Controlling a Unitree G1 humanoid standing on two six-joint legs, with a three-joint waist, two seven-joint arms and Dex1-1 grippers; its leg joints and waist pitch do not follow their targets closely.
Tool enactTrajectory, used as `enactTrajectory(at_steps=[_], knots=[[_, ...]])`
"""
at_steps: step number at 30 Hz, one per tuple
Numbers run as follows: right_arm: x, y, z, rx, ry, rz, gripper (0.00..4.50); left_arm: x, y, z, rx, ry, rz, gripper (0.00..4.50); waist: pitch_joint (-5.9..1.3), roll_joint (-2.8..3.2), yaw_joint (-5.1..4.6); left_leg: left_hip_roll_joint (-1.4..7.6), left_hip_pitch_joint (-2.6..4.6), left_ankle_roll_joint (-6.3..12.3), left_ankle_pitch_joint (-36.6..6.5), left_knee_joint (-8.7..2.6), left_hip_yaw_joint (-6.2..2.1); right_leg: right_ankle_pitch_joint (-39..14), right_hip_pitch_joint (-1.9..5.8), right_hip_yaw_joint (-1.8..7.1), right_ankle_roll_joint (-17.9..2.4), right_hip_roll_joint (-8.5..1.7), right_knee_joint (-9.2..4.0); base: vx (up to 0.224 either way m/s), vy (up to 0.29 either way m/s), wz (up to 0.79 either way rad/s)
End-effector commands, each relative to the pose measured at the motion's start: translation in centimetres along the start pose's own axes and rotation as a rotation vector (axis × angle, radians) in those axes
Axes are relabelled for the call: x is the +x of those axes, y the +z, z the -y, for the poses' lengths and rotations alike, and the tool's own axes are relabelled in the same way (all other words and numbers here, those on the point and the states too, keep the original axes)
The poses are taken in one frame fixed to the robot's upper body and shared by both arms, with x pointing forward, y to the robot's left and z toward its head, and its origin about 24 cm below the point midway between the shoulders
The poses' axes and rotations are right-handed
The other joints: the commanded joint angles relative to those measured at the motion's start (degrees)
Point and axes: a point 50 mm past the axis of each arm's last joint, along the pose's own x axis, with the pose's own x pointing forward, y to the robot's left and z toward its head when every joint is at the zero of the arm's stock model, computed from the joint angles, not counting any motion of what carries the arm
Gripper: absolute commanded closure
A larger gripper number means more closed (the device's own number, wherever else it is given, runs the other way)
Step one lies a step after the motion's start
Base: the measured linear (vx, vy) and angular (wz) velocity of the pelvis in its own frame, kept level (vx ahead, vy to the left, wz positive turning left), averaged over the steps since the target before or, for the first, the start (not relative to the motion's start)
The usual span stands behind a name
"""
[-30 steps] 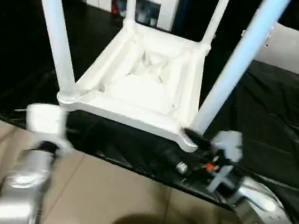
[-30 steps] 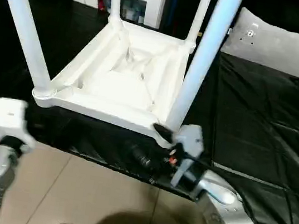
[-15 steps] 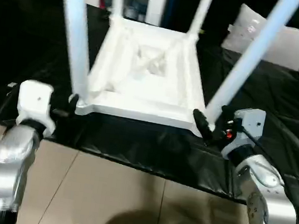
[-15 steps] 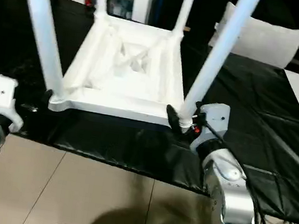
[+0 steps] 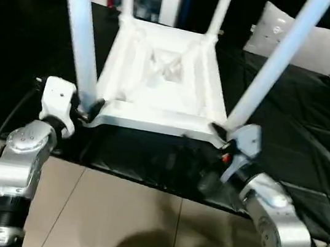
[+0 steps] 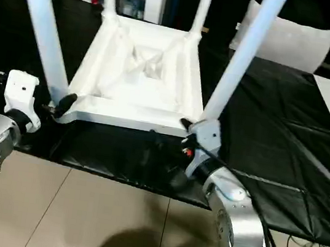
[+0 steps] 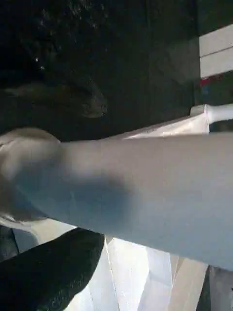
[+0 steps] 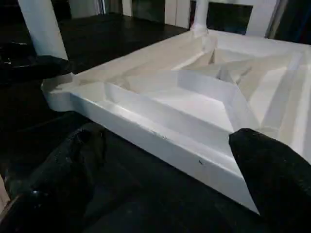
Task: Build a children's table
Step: Flip table
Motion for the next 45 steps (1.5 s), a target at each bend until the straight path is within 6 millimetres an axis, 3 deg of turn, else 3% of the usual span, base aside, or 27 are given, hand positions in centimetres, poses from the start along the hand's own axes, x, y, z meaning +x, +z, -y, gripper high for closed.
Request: enactTrajectory(at_steps=[1, 6, 9, 18, 21, 27, 31, 34, 36, 38, 41, 42, 45], knots=[[0.1, 0.1, 0.2, -0.020, -0.004, -0.010, 0.00, 0.3, 0.2, 0.1, -0.014, -0.003, 0.012, 0.90, -3.23, 0.61, 0.12, 5.63, 0.42, 2.87, -4.00, -4.79, -2.12, -4.24, 2.31, 4.53, -10.93, -8.36, -3.79, 0.000, 0.000, 0.00], [0.3, 0.3, -0.5, -0.023, 0.065, -0.002, 0.00, 0.3, -0.2, 0.2, -0.010, 0.017, 0.029, 1.36, -3.11, 0.30, 0.18, 5.73, 0.33, 3.96, -3.87, -4.82, -2.04, -5.22, 2.25, 4.45, -10.96, -8.34, -3.97, 0.000, 0.000, 0.00], [0.3, 0.3, -0.6, -0.023, 0.080, -0.002, 0.00, 0.3, -0.1, 0.1, -0.018, 0.022, 0.031, 1.64, -3.12, 0.43, 0.18, 5.84, 0.36, 3.74, -4.06, -4.86, -2.08, -5.57, 2.16, 4.43, -11.04, -8.32, -3.88, 0.000, 0.000, 0.00], [0.5, 0.2, -1.3, -0.021, 0.148, 0.002, 0.00, 0.8, -0.4, 0.6, -0.092, 0.061, 0.039, 2.38, -3.28, 0.06, 0.37, 5.80, 0.33, 3.45, -4.31, -4.77, -2.00, -7.05, 2.26, 4.47, -10.80, -8.51, -4.09, 0.000, 0.000, 0.00], [0.6, 0.3, -1.3, -0.001, 0.140, 0.012, 0.00, 0.9, -0.5, 0.7, -0.166, 0.091, 0.036, 2.39, -3.29, 0.07, 0.40, 5.84, 0.39, 3.31, -4.52, -4.75, -1.98, -7.18, 2.15, 4.46, -10.93, -8.50, -4.09, 0.000, 0.000, 0.00], [1.4, 0.6, -0.9, 0.142, 0.041, 0.024, 0.00, 0.7, -0.9, 3.2, -0.526, 0.116, 0.042, 2.45, -3.31, -0.01, 0.37, 5.81, 0.29, 2.26, -5.31, -4.68, -2.02, -10.25, 2.21, 4.49, -11.02, -8.60, -4.28, 0.000, 0.000, 0.00], [2.0, 0.7, -1.0, 0.216, 0.016, 0.030, 0.00, 0.3, -1.6, 5.4, -0.662, 0.085, 0.005, 2.45, -3.81, -0.51, 0.43, 5.52, -0.02, 3.67, -1.24, -4.34, -1.68, -5.54, 2.46, 4.44, -11.62, -8.36, -3.81, 0.000, 0.000, 0.00], [2.3, 0.7, -1.0, 0.242, 0.001, 0.024, 0.00, 0.2, -1.8, 6.0, -0.677, 0.070, -0.015, 2.45, -3.82, -0.47, 0.53, 5.30, -0.09, 4.72, -0.58, -4.25, -1.48, -4.36, 2.39, 4.38, -11.25, -8.10, -3.87, 0.000, 0.000, 0.00], [3.0, 0.4, -0.2, 0.303, -0.067, -0.002, 0.00, 0.1, -1.6, 7.1, -0.667, 0.010, -0.031, 2.45, -3.88, -0.79, 0.50, 5.40, 0.07, 4.79, -0.32, -4.29, -1.49, -4.81, 2.29, 4.32, -11.05, -8.07, -3.86, 0.000, 0.000, 0.00], [3.4, 0.4, 0.2, 0.342, -0.090, 0.005, 0.00, 0.0, -1.3, 7.7, -0.667, -0.029, -0.033, 2.45, -3.83, -0.64, 0.67, 5.49, 0.40, 3.94, -1.14, -4.29, -1.31, -6.38, 2.01, 4.33, -10.42, -7.96, -3.97, 0.000, 0.000, 0.00], [3.8, 0.5, 0.3, 0.368, -0.095, 0.019, 0.00, -0.1, -1.1, 8.1, -0.668, -0.056, -0.033, 2.45, -3.85, -0.67, 0.82, 5.49, 0.21, 3.54, -1.05, -4.42, -1.32, -5.82, 2.17, 4.38, -9.75, -7.96, -3.78, 0.000, 0.000, 0.00], [4.7, 0.5, 0.9, 0.409, -0.127, 0.031, 0.00, -0.2, -0.9, 8.9, -0.674, -0.116, -0.038, 2.45, -3.87, -0.70, 1.08, 5.42, 0.40, 3.55, -0.84, -4.35, -1.17, -5.45, 2.08, 4.39, -9.40, -7.88, -3.90, 0.000, 0.000, 0.00], [5.7, 0.6, 1.3, 0.457, -0.144, 0.051, 0.00, -0.2, -0.8, 9.6, -0.681, -0.165, -0.045, 2.45, -3.79, -0.64, 1.32, 5.18, 0.46, 2.97, -0.88, -4.29, -0.91, -6.40, 1.88, 4.46, -9.69, -7.92, -3.85, 0.000, 0.000, 0.00]])
